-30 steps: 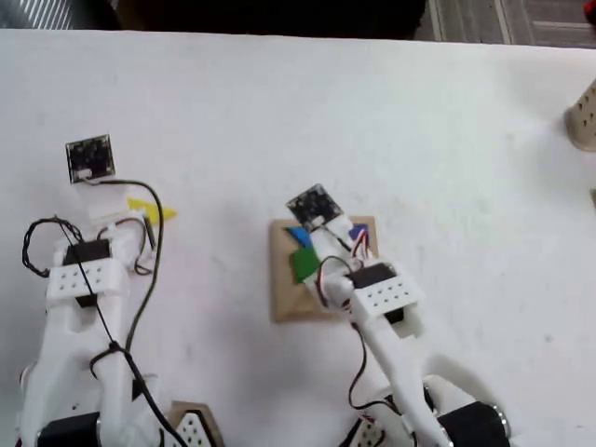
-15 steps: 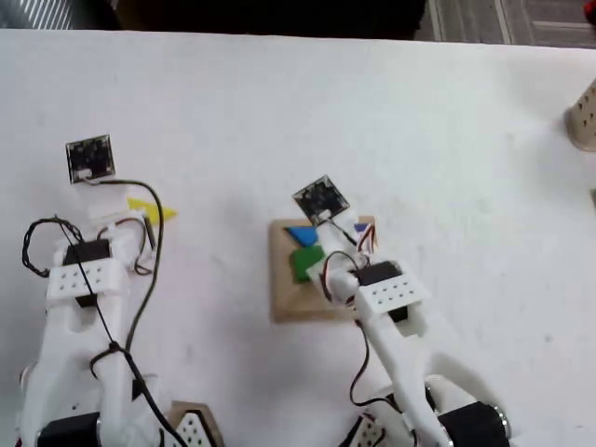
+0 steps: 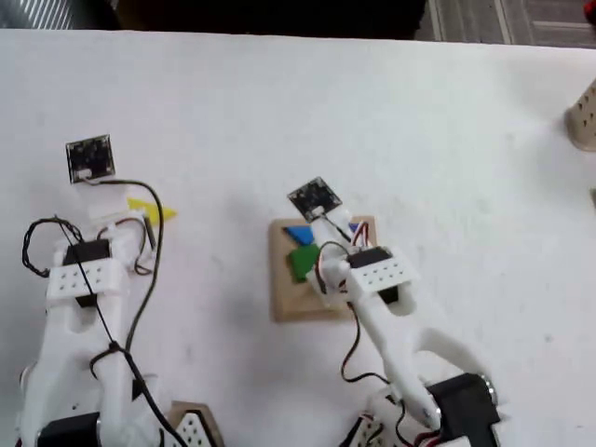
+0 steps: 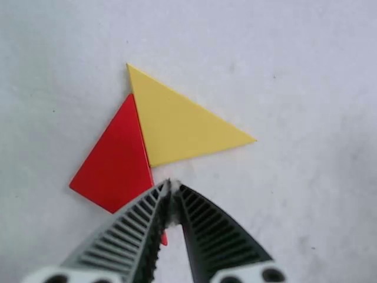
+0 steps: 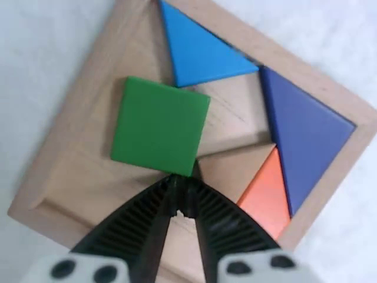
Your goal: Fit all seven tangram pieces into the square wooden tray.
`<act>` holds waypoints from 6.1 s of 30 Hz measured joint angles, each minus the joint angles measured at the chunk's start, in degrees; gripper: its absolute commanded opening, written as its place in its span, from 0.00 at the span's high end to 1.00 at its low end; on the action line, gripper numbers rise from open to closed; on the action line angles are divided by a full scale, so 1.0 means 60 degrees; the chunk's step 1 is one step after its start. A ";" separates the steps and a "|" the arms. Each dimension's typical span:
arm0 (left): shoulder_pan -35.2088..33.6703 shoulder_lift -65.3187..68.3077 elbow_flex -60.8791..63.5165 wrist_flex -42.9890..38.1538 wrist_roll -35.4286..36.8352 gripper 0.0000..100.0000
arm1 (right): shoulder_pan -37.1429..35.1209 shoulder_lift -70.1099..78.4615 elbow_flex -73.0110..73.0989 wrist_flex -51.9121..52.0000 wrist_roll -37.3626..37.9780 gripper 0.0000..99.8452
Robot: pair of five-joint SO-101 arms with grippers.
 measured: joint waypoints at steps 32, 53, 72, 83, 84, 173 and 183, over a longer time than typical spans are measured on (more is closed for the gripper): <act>0.0000 0.0000 0.0000 0.0000 0.0000 0.98 | -0.0176 -0.1582 0.0821 -0.0161 0.0000 0.98; 0.0000 0.0000 0.0000 0.0000 0.0000 0.98 | 0.0220 0.0718 -0.0645 -0.1612 0.0015 0.98; 0.0000 0.0000 0.0000 0.0000 0.0000 0.98 | 0.0498 -0.0557 -0.0190 -0.0645 0.0908 0.98; 0.0000 0.0000 0.0000 0.0000 0.0000 0.98 | 0.0278 0.0864 -0.0601 -0.1656 0.0630 0.98; 0.0000 0.0000 0.0000 0.0000 0.0000 0.98 | 0.0308 0.1099 -0.0835 -0.1451 0.0674 0.98; 0.0000 0.0000 0.0000 0.0000 0.0000 0.98 | -0.0733 0.0220 0.0073 -0.2081 -0.1231 0.98; 0.0000 0.0000 0.0000 0.0000 0.0000 0.98 | -0.0454 0.0220 0.0029 -0.2256 -0.0923 0.98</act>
